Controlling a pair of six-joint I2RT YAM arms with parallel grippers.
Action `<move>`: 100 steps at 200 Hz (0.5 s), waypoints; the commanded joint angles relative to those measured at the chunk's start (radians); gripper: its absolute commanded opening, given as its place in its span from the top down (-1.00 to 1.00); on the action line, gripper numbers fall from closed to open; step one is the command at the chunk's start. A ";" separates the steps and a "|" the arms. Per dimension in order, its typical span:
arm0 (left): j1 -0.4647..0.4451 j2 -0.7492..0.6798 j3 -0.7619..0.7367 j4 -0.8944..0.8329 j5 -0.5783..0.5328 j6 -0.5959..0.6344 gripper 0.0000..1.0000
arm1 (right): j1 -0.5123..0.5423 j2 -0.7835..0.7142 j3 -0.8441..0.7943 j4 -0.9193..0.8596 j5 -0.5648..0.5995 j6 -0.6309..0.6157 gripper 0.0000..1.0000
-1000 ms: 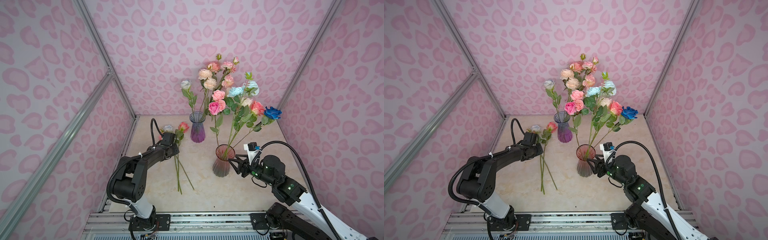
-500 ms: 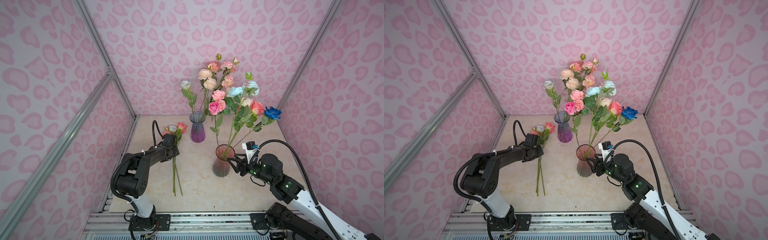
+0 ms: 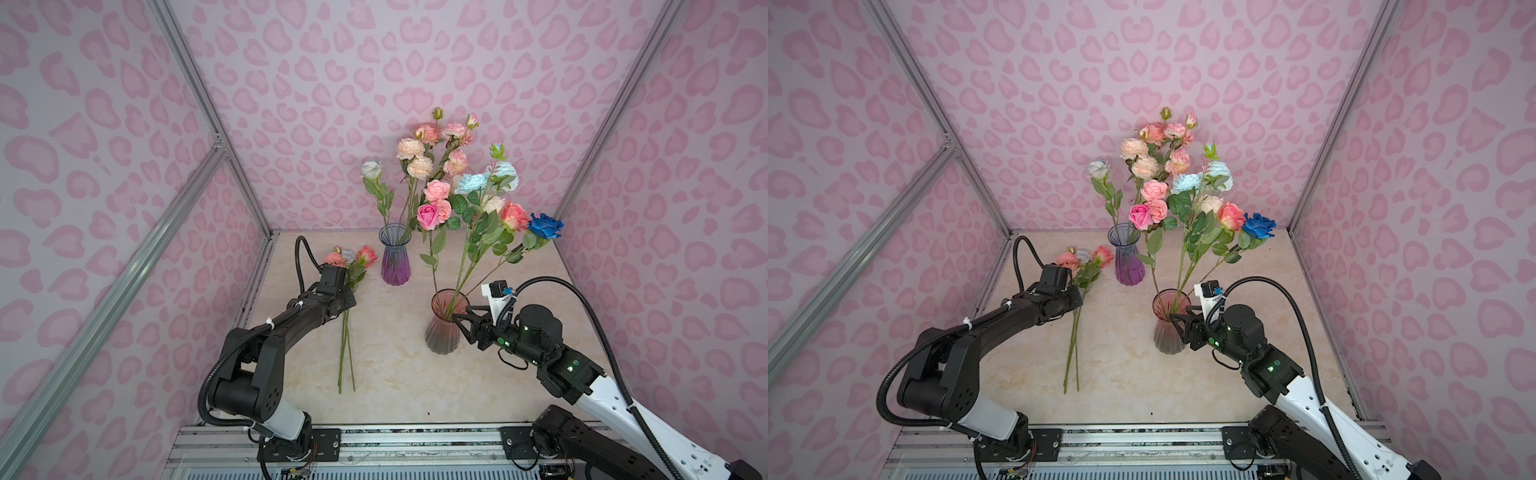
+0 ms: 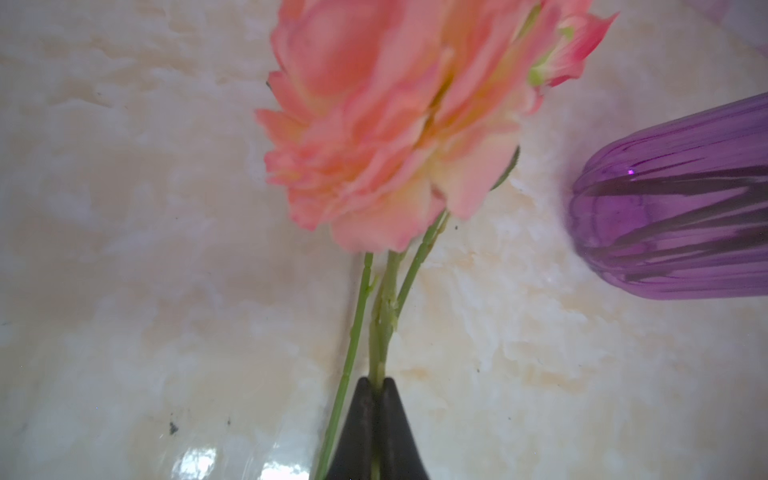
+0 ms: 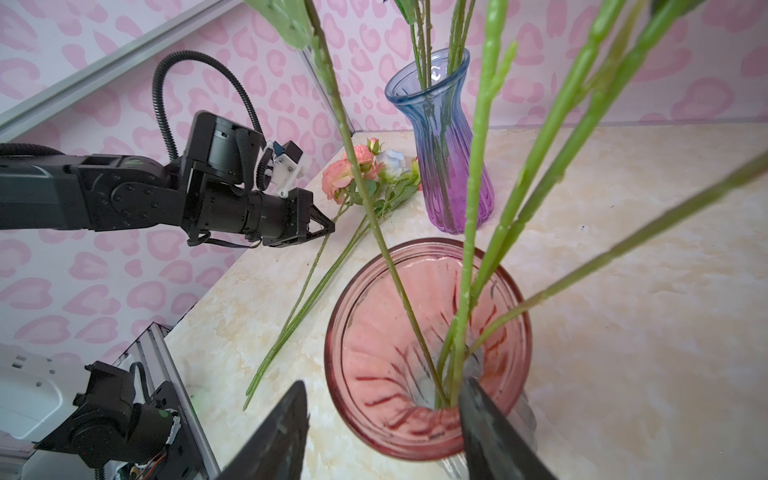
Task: Arrange the flowers into the vase
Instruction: 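Lift the peach-pink rose and lower its stem into the pink-grey vase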
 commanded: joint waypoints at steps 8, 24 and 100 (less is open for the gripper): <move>0.001 -0.155 -0.001 -0.071 0.022 0.016 0.94 | 0.004 0.002 0.010 0.010 -0.006 -0.001 -0.18; 0.000 -0.256 -0.007 -0.088 0.038 0.028 0.94 | 0.009 0.002 0.014 0.008 -0.002 -0.005 -0.18; -0.161 -0.643 0.105 0.030 0.051 0.184 0.94 | 0.017 -0.049 0.044 -0.038 0.084 -0.059 -0.18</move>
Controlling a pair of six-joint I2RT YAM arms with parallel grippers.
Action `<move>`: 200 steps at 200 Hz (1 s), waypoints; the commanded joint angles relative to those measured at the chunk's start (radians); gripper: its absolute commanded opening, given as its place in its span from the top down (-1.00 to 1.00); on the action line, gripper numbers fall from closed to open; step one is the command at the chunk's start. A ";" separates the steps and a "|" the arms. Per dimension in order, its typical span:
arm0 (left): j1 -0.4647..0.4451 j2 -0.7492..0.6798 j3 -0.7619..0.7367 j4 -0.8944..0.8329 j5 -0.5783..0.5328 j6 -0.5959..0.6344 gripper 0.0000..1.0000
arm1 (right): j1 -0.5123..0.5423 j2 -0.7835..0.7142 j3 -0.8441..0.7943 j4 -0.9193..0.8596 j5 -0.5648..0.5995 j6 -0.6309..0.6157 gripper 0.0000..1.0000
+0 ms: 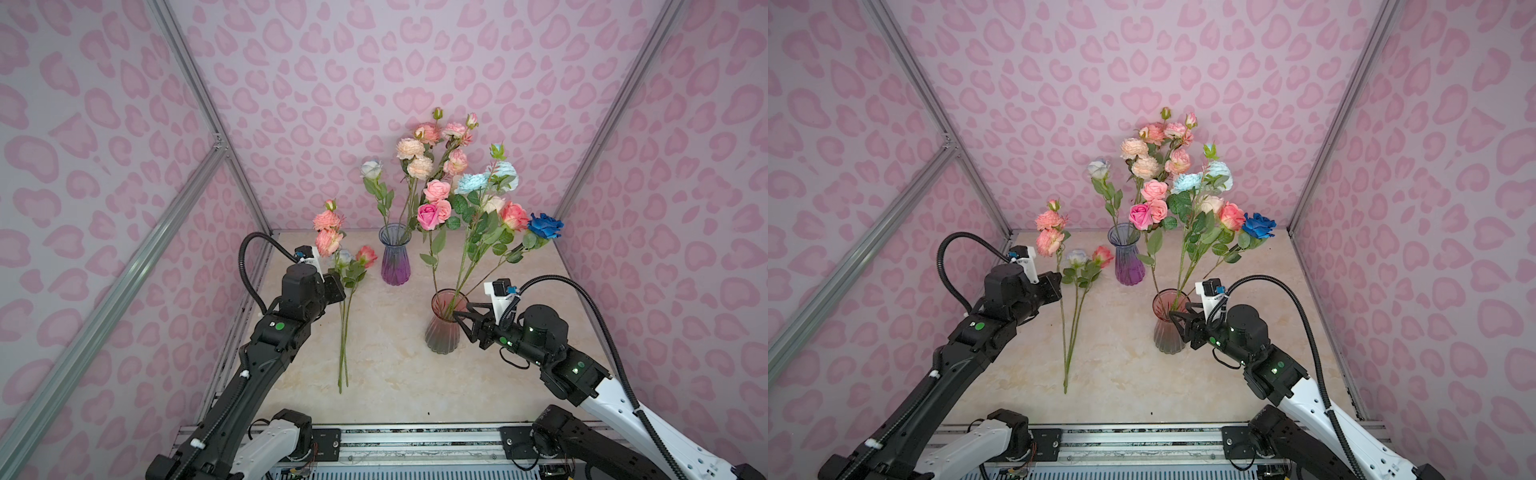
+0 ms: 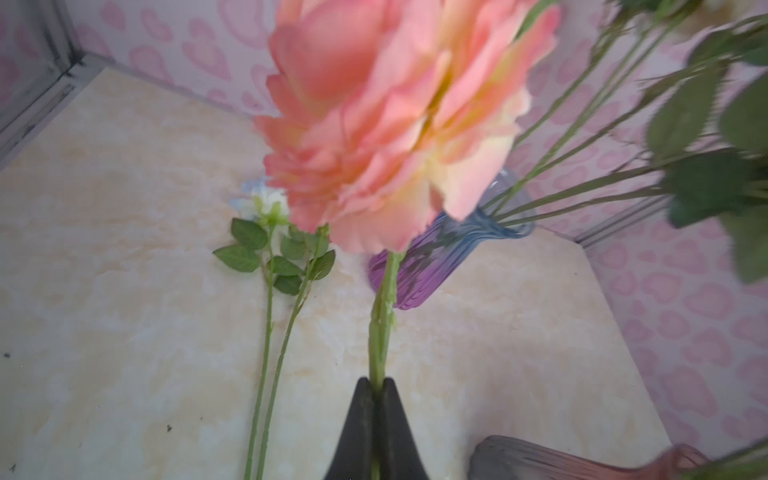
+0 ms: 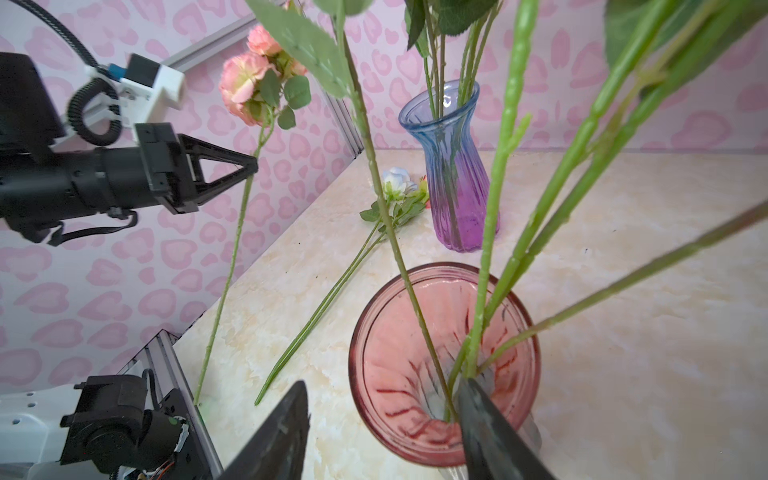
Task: Arrange the flowers into the vase
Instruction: 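Lift the peach-pink rose and lower its stem into the pink-grey vase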
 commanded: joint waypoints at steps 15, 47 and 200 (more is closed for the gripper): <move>-0.205 -0.114 0.098 0.172 -0.092 0.171 0.94 | 0.001 -0.024 0.027 -0.051 0.073 -0.047 -0.18; -0.371 -0.120 0.210 0.249 -0.088 0.314 0.94 | 0.000 -0.056 0.023 -0.058 0.128 -0.026 -0.20; -0.700 0.352 0.320 1.076 -0.021 0.422 0.94 | -0.081 -0.196 -0.047 -0.126 0.249 0.063 -0.22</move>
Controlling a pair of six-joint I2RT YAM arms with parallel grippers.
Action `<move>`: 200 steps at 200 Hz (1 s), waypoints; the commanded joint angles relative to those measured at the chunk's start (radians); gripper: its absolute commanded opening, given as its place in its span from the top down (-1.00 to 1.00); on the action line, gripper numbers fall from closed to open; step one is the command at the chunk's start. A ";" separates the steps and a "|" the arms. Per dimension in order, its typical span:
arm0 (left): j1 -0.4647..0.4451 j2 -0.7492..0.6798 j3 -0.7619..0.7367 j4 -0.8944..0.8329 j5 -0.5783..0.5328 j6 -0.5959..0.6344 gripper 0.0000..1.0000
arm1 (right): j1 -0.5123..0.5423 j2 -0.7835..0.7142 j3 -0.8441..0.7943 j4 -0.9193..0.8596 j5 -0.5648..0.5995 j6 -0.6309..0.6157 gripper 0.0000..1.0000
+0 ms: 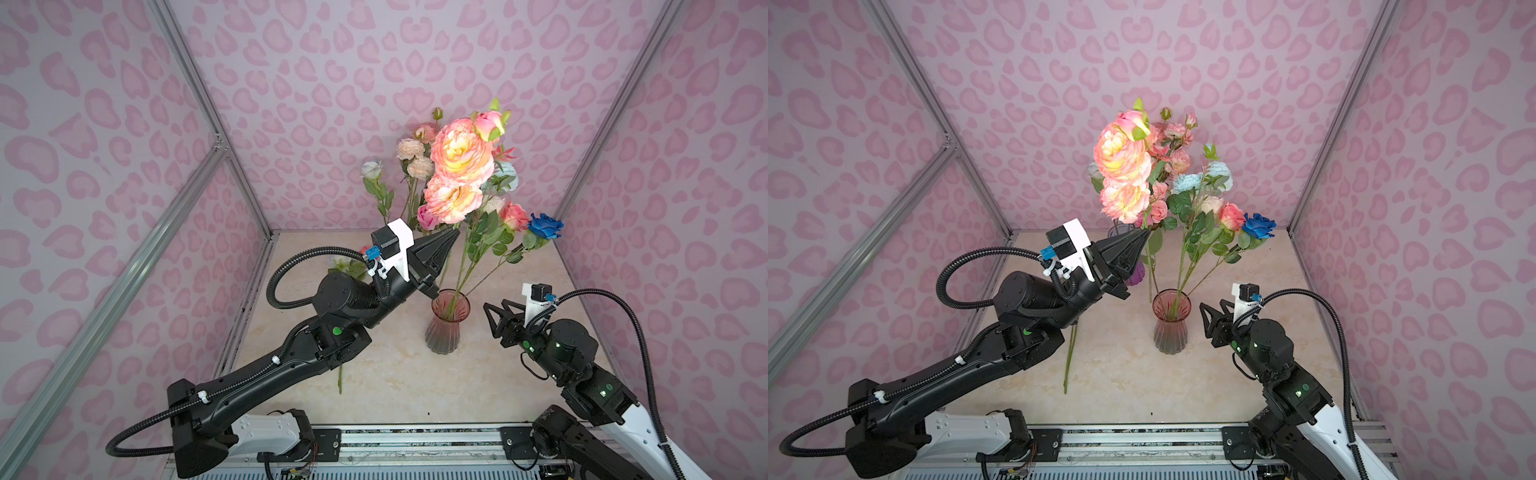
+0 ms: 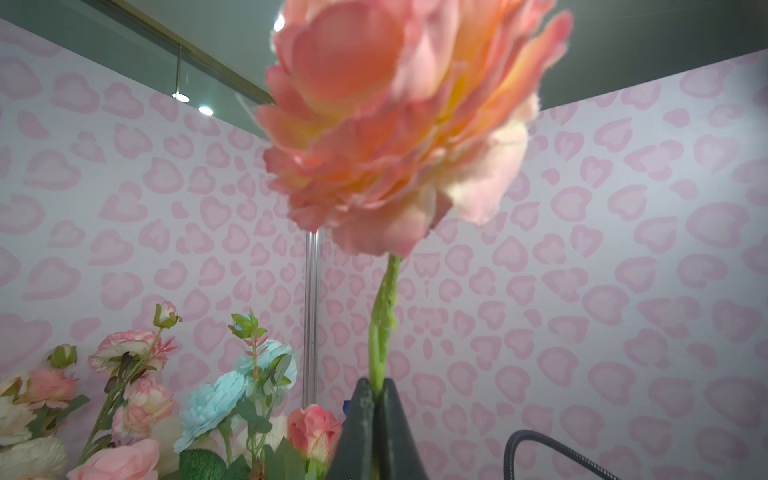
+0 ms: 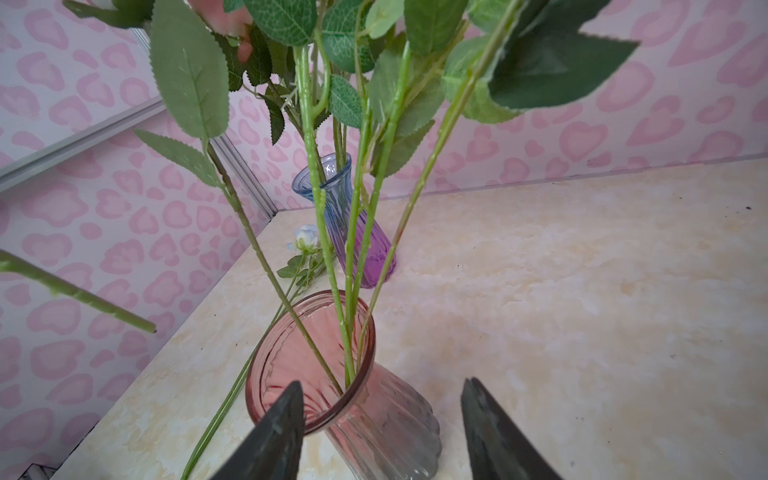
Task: Arrange the flowers into the vase
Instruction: 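Lift the peach-pink rose and lower its stem into the pink-grey vase, then open the left gripper and move it back to the loose roses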
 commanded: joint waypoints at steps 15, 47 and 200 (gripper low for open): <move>0.001 0.073 -0.011 0.157 -0.087 -0.078 0.94 | -0.018 -0.010 -0.027 0.011 -0.013 0.025 -0.22; -0.006 0.114 -0.071 0.199 -0.169 -0.122 0.94 | -0.023 -0.004 -0.053 0.045 -0.056 0.064 -0.22; -0.081 0.221 -0.259 0.146 -0.419 -0.249 0.74 | -0.022 0.005 -0.039 0.050 -0.074 0.111 -0.23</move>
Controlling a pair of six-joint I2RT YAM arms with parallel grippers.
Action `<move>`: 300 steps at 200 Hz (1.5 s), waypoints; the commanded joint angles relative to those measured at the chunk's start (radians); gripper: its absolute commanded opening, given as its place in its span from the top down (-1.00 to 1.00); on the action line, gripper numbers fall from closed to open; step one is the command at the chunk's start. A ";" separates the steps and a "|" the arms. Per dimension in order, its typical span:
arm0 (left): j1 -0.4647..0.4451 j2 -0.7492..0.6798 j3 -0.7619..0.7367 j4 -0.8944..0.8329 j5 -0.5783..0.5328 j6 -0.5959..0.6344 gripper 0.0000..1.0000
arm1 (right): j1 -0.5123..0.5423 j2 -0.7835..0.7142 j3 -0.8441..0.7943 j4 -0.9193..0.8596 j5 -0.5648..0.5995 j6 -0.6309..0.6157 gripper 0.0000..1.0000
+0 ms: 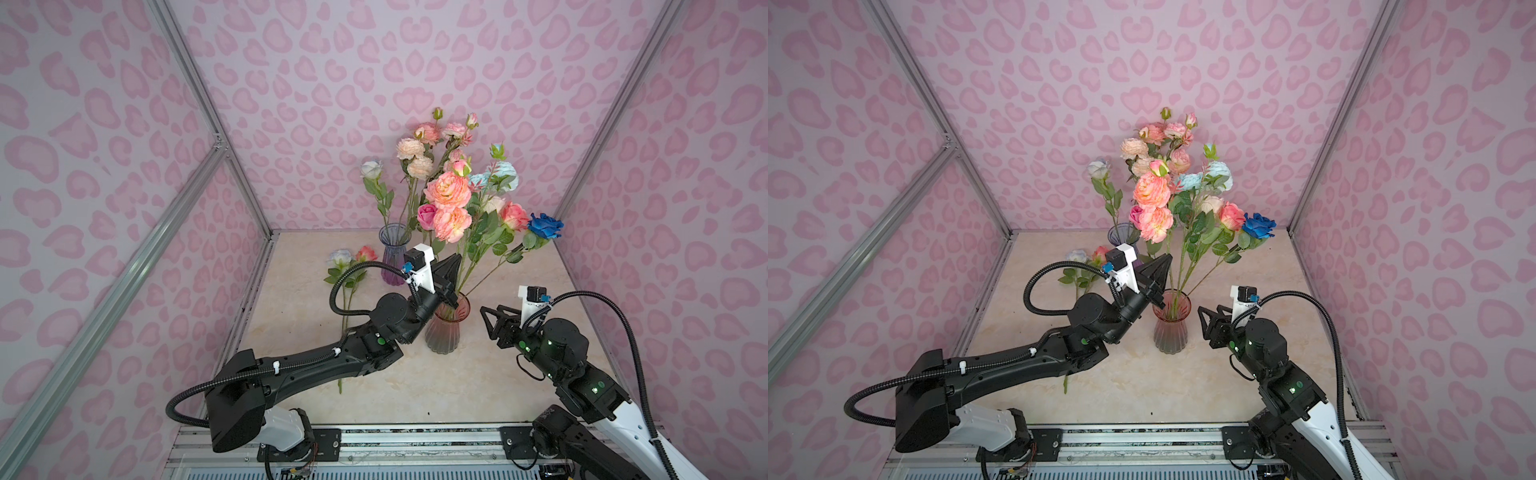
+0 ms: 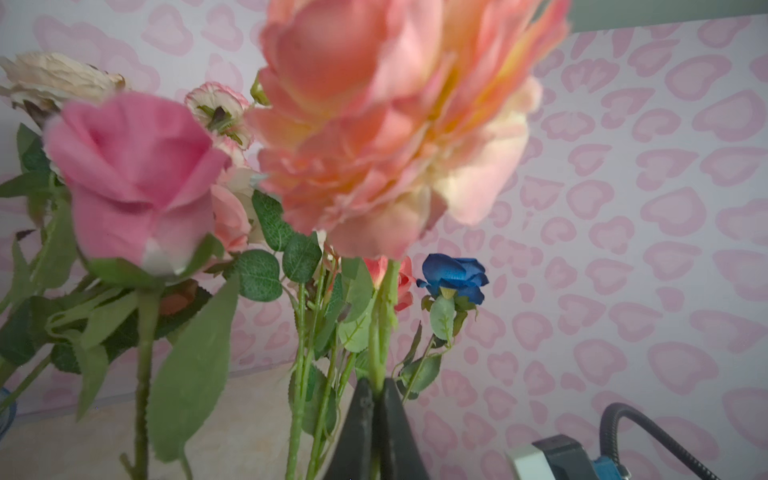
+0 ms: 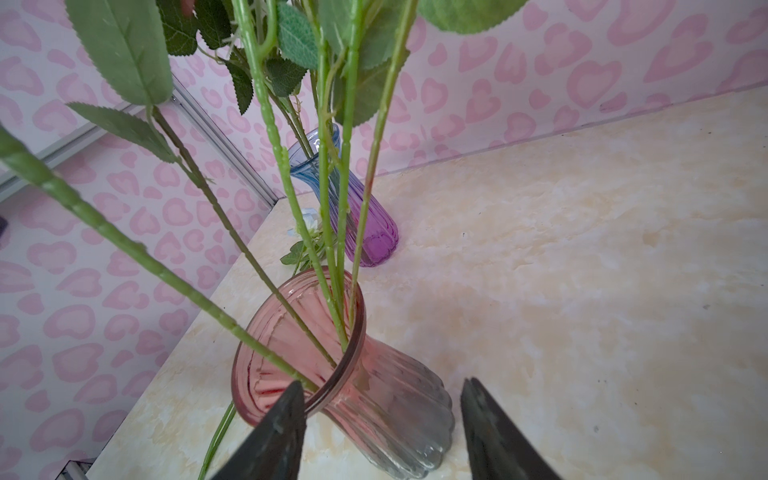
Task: Arrange the flowers into the vase
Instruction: 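Open the left gripper and move it back to the loose roses, then grasp the white rose stem with the left gripper and lift it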
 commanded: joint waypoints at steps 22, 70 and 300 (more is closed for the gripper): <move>-0.031 0.029 -0.039 -0.057 -0.106 -0.013 0.68 | -0.001 0.004 0.031 0.024 -0.033 0.000 -0.22; -0.035 -0.043 -0.063 -0.166 -0.139 -0.030 0.16 | -0.001 0.033 0.043 0.015 -0.033 -0.003 -0.22; 0.840 0.074 -0.147 -0.962 0.174 -0.353 -0.04 | -0.001 0.040 0.034 0.030 -0.037 -0.012 -0.20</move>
